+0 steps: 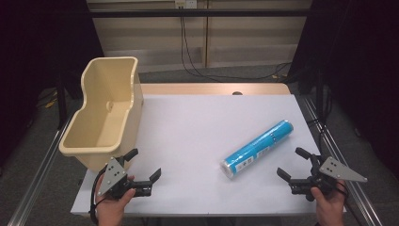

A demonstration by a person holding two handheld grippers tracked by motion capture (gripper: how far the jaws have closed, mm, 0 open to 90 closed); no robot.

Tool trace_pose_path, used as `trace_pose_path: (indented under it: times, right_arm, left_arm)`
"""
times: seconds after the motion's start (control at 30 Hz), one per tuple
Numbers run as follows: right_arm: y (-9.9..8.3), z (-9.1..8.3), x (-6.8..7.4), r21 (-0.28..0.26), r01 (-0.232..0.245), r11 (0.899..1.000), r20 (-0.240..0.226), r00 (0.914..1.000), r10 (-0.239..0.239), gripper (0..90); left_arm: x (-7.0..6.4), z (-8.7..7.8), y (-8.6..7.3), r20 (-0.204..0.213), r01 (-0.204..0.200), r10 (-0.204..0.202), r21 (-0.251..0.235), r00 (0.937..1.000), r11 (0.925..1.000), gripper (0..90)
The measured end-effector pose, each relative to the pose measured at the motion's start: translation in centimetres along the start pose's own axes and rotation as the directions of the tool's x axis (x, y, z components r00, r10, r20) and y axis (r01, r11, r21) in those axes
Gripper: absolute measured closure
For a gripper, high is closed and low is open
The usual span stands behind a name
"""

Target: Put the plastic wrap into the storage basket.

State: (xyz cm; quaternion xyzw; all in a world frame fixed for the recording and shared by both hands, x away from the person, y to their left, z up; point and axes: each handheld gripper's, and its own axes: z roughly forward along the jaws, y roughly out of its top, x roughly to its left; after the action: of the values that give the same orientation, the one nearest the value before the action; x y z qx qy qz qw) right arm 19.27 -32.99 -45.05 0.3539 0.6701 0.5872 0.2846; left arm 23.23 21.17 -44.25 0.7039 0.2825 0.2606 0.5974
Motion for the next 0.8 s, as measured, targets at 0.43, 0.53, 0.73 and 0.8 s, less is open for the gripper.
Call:
trace_pose_path:
  times: [0.43, 0.53, 0.73, 0.8]
  right_arm:
    - [0.0, 0.1, -0.1, -0.003, -0.002, 1.000, 0.000, 1.0000, 0.002, 0.0]
    - [0.0, 0.1, -0.1, -0.001, -0.002, 1.000, -0.002, 1.0000, 0.002, 0.0]
    - [-0.1, 0.2, -0.1, -0.001, -0.002, 1.000, -0.004, 1.0000, 0.002, 0.0]
    - [-0.1, 0.1, -0.1, -0.001, 0.000, 1.000, -0.003, 1.0000, 0.000, 0.0]
  left_arm:
    - [-1.3, 2.3, 0.5, 0.040, 0.001, -0.001, 0.012, 0.9992, 0.9999, 0.0]
    - [-1.7, 3.1, 0.7, 0.052, 0.007, -0.007, 0.011, 0.9986, 0.9999, 0.0]
    - [-2.8, 4.8, 0.8, 0.095, 0.003, -0.006, 0.026, 0.9954, 0.9997, 0.0]
    - [-3.0, 5.1, 0.9, 0.103, -0.004, 0.001, 0.028, 0.9947, 0.9996, 0.0]
